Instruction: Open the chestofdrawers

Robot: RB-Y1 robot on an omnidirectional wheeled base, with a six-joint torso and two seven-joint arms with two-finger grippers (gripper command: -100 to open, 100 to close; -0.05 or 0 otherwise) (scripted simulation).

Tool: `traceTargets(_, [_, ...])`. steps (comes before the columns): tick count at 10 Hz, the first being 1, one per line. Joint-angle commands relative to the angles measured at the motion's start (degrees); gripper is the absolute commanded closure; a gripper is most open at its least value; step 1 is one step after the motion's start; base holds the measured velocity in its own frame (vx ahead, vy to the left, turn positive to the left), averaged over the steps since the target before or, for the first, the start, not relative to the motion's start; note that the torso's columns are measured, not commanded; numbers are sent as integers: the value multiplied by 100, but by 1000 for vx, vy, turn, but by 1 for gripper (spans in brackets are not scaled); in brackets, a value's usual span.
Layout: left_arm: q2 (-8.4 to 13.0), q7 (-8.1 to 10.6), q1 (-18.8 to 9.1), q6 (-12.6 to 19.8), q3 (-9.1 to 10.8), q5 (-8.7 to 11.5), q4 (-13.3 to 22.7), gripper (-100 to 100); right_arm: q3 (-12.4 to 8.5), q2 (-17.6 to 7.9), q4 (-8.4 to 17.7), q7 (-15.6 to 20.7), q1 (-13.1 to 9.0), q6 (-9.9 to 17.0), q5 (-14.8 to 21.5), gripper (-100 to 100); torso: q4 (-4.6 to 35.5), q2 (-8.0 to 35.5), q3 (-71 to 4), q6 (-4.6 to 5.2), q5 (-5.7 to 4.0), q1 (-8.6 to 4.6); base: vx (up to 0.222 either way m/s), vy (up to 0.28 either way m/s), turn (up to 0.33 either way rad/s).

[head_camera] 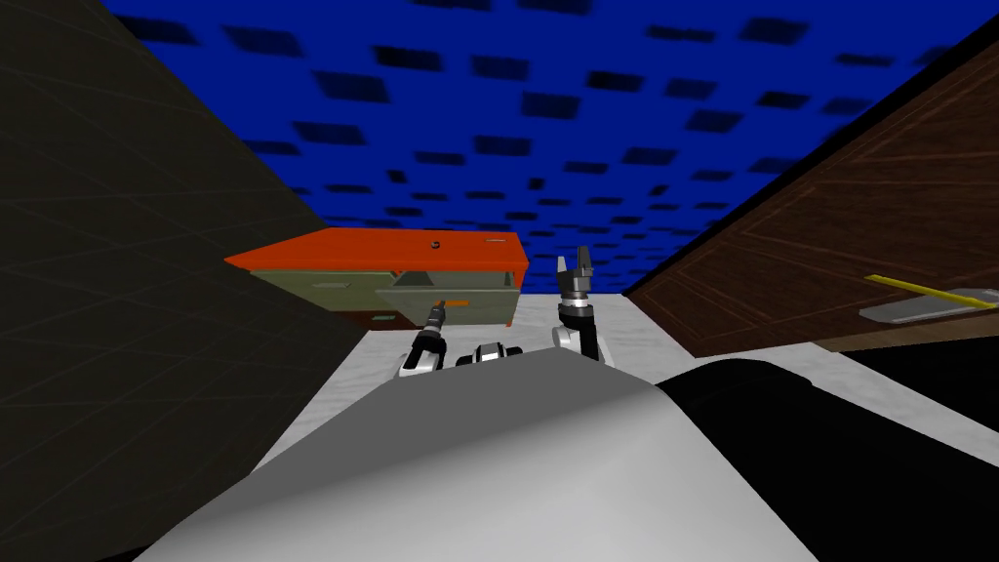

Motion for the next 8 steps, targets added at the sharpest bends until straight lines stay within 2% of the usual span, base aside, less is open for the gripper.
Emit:
traceTargets(1, [24,13,12,-39,-1,9,9,100,0,0,0,0,0,0,0,0,6,-4,-2,0,-2,6,-101,17,-3])
traceTargets(2, [184,120,-34,172,121,108,-84,-100,0,0,0,0,1,0,0,0,-2,-47,-26,0,-4,3,-64,-24,-131])
traceTargets(8, [659,428,-249,777,514,404,-446,-100,0,0,0,0,2,0,0,0,-32,-51,-28,0,16,23,-60,-40,-97])
